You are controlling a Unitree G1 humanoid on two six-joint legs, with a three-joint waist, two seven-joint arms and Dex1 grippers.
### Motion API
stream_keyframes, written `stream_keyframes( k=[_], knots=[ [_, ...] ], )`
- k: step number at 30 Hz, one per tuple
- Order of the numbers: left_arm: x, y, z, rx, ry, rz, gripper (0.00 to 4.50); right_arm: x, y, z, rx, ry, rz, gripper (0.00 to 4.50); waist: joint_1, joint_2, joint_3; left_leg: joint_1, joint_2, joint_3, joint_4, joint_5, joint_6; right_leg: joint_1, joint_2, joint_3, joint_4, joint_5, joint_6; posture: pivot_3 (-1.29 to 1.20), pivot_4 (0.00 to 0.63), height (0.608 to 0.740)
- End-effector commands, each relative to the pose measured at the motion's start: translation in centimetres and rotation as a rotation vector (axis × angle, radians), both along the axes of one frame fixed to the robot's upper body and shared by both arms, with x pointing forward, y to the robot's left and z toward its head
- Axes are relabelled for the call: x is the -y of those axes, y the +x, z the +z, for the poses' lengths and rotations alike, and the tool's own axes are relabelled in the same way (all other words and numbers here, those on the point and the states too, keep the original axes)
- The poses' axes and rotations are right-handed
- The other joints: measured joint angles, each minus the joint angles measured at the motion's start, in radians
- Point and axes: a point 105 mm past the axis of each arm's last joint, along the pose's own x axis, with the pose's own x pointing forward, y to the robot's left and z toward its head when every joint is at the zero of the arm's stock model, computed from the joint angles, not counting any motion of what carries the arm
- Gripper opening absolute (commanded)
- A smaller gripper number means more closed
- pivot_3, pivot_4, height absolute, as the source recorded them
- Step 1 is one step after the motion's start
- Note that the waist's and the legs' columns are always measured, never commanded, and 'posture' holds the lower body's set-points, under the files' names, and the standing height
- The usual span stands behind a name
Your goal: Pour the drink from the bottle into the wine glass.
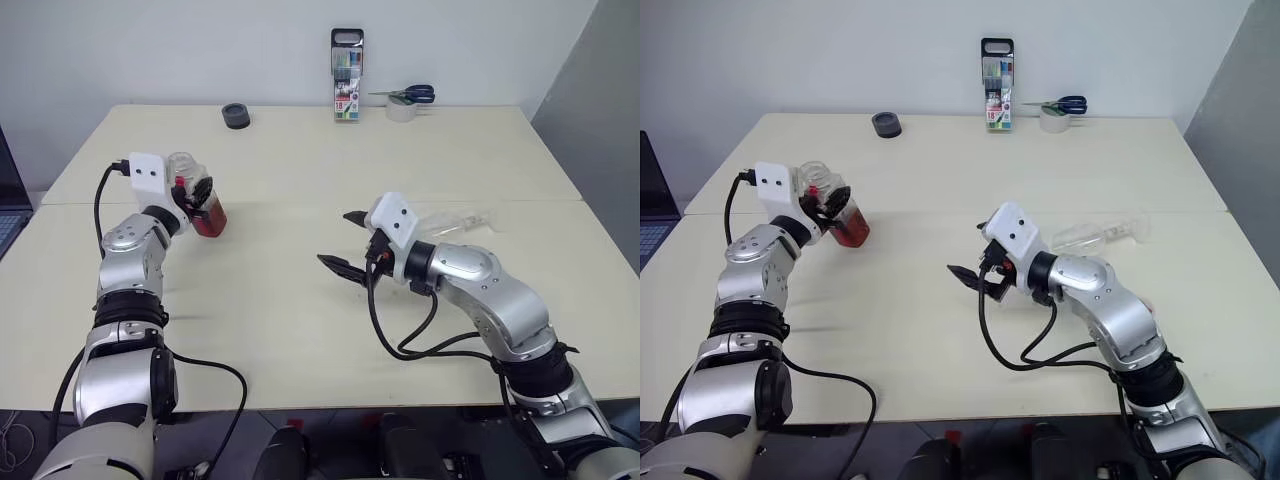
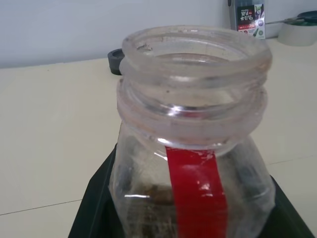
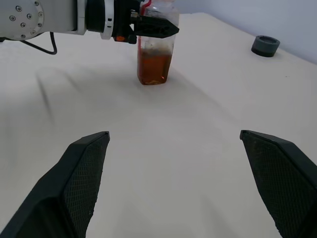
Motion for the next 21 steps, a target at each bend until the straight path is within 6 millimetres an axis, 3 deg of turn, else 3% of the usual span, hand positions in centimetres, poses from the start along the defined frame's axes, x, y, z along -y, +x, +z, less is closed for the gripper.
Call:
stream_keyframes(
  k=[1, 6, 13, 21],
  knots=[
    [-0.2, -0.4, -0.2, 0.006, -0.012, 0.004, 3.02, -0.5, -0.4, 1.4, 0.058, 0.020, 0.025, 4.50, 0.000, 0.000, 0.000, 0.000, 0.000, 0.000, 0.000, 0.000, 0.000, 0.000, 0.000, 0.000, 0.000, 0.000, 0.000, 0.00, 0.150, 0.740],
    [-0.6, -0.5, -0.3, 0.009, -0.001, 0.019, 4.46, -0.7, -0.3, 1.6, 0.060, 0.025, 0.033, 4.50, 0.000, 0.000, 0.000, 0.000, 0.000, 0.000, 0.000, 0.000, 0.000, 0.000, 0.001, 0.000, 0.000, 0.000, 0.000, 0.00, 0.150, 0.740],
    [-0.9, -0.7, -0.3, 0.013, 0.032, 0.030, 4.48, -0.9, -0.4, 1.7, 0.060, 0.035, 0.040, 4.50, 0.000, 0.000, 0.000, 0.000, 0.000, 0.000, 0.000, -0.001, 0.001, 0.000, 0.001, 0.000, 0.000, 0.000, 0.000, 0.00, 0.150, 0.740],
    [-0.5, -1.2, -1.7, 0.009, 0.077, 0.025, 4.48, -0.7, -0.4, 1.1, 0.054, 0.030, 0.029, 4.50, 0.000, 0.000, 0.000, 0.000, 0.000, 0.000, 0.000, -0.001, 0.002, 0.000, 0.001, 0.000, 0.000, 0.000, 0.000, 0.00, 0.150, 0.740]
  ],
)
